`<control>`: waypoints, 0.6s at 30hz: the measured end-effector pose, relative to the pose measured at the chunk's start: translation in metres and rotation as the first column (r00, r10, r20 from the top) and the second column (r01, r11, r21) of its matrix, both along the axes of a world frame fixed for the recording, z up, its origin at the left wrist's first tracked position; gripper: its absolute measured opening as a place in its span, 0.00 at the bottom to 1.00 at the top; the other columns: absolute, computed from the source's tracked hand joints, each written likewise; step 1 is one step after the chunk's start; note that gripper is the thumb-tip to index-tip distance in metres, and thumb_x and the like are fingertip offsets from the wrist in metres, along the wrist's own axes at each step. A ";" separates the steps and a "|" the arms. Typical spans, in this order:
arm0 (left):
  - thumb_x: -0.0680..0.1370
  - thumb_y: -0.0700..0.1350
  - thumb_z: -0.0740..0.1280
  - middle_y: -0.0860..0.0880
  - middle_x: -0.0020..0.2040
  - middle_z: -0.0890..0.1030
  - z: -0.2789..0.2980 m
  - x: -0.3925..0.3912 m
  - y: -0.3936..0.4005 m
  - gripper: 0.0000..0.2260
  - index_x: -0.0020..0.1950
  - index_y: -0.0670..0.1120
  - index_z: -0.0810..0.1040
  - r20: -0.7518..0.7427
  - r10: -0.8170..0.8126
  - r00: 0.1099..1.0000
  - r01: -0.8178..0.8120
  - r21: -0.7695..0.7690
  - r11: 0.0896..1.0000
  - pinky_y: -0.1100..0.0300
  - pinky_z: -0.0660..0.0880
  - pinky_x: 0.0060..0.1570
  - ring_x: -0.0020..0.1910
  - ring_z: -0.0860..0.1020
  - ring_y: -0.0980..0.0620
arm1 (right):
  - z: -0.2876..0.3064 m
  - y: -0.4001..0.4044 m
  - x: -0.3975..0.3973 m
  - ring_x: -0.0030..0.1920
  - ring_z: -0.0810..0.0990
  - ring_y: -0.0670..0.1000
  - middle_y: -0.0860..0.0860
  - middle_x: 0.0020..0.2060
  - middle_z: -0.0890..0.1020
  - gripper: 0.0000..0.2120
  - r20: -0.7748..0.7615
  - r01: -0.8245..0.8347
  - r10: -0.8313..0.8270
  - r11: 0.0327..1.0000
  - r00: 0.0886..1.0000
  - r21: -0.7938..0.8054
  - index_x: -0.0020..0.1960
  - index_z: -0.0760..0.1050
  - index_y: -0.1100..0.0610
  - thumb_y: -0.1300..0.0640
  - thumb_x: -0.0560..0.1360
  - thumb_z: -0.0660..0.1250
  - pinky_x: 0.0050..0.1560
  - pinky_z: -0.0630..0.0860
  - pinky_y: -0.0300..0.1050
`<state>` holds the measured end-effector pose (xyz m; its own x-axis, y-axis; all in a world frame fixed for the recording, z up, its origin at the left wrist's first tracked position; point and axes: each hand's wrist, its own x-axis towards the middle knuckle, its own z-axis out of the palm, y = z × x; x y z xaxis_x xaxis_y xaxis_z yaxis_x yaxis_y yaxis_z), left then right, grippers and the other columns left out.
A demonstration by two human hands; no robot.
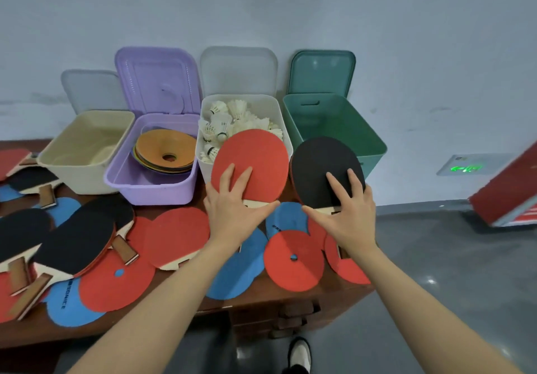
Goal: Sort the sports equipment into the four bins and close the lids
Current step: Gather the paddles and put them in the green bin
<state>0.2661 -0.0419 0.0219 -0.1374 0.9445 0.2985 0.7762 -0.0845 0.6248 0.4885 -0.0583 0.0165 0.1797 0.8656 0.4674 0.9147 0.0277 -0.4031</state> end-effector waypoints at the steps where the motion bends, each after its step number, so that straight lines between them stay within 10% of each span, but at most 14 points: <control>1: 0.60 0.72 0.67 0.55 0.72 0.62 0.007 0.002 0.008 0.39 0.69 0.60 0.67 0.007 0.008 1.000 -0.008 0.013 1.000 0.42 0.62 0.65 0.70 0.59 0.41 | 0.007 0.009 0.002 0.60 0.69 0.67 0.57 0.70 0.68 0.39 -0.002 -0.003 0.003 1.000 1.000 0.013 0.67 0.72 0.46 0.28 0.61 0.63 0.55 0.72 0.61; 18: 0.61 0.71 0.68 0.54 0.74 0.58 0.082 0.076 0.200 0.40 0.70 0.62 0.63 -0.219 0.013 0.976 -0.014 -0.003 1.000 0.42 0.57 0.69 0.70 0.56 0.39 | 0.049 0.236 0.099 0.64 0.66 0.67 0.53 0.71 0.66 0.45 0.195 -0.086 0.108 0.990 0.975 -0.115 0.68 0.69 0.41 0.21 0.56 0.55 0.60 0.71 0.61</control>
<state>0.3418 0.1579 0.1041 -0.0817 0.9444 0.3186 0.8953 -0.0709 0.4399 0.5873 0.1780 0.0653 0.0043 0.9205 0.3907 0.9722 0.0877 -0.2173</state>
